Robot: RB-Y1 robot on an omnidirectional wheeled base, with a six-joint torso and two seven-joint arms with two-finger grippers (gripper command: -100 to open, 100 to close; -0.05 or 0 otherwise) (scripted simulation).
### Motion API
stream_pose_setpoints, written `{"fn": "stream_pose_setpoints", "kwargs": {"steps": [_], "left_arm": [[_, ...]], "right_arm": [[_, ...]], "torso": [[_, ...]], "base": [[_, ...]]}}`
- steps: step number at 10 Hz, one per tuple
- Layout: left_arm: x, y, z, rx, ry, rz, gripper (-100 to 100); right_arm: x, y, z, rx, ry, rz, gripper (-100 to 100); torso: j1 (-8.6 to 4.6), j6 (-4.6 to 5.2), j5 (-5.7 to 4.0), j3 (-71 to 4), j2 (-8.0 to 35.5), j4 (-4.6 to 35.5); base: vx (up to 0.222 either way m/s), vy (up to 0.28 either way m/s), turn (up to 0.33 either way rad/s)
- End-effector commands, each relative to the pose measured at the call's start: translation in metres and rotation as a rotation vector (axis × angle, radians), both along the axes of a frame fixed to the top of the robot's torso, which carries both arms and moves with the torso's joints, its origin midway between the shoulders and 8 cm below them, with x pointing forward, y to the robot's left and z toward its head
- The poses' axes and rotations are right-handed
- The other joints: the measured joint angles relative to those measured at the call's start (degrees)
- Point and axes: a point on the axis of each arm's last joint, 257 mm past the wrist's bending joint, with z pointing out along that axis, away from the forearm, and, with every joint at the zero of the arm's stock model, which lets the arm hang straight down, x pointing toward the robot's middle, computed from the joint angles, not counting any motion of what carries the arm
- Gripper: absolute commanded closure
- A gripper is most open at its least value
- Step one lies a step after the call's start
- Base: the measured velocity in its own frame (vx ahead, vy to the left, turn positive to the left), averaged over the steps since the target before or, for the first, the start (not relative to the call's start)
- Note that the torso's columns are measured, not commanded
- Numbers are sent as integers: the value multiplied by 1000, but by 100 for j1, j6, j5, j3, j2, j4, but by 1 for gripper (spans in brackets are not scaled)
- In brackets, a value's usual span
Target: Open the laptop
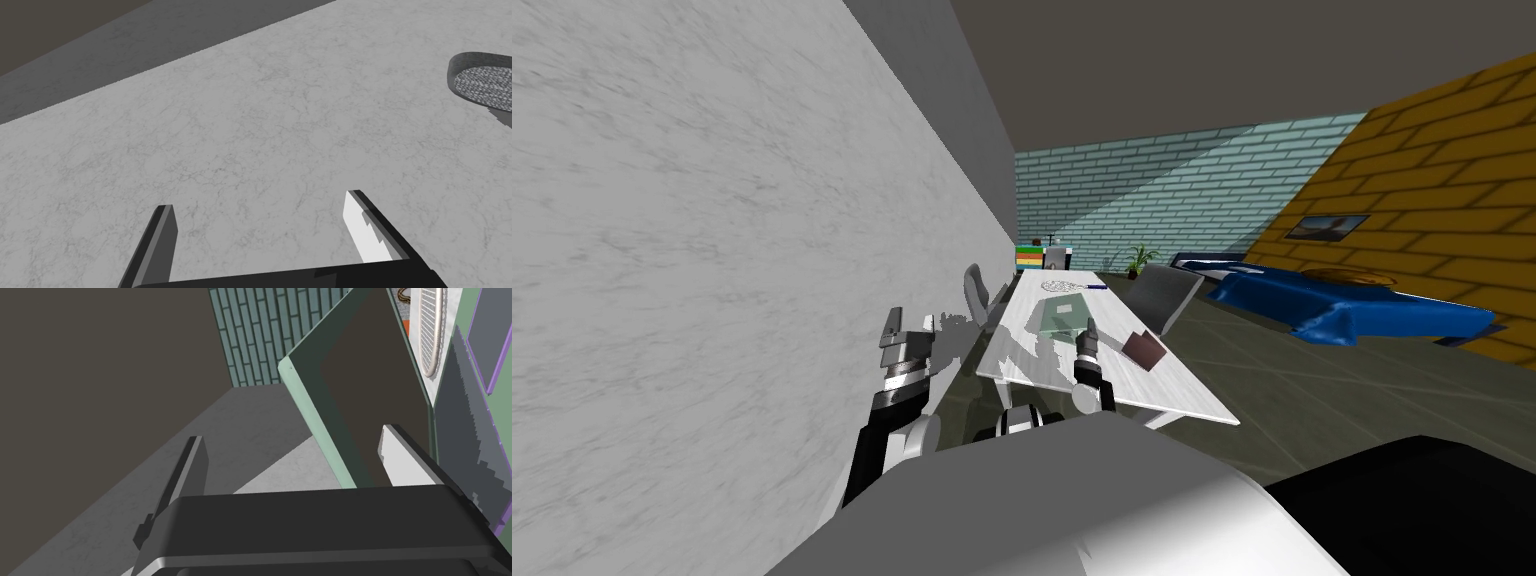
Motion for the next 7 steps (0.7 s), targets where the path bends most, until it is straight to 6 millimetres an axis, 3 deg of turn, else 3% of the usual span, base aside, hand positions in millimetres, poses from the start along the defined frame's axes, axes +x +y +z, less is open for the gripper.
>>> {"fn": "stream_pose_setpoints", "kwargs": {"steps": [1,5,6,7], "left_arm": [[0,0,0,0,0,0,0],[0,0,0,0,0,0,0],[0,0,0,0,0,0,0],[0,0,0,0,0,0,0]], "right_arm": [[14,7,16,-1,-1,13,-100],[32,16,40,-4,-5,37,-100],[30,15,33,-2,-1,32,-100],[30,15,32,-3,2,34,0]], "torso": [[4,-2,2,1,2,3],[6,0,3,4,6,4],[6,-1,2,4,5,4],[5,-1,1,1,0,1]], "base": [[-37,-4,-38],[-31,-2,-48],[-13,0,-9],[0,0,0]]}}
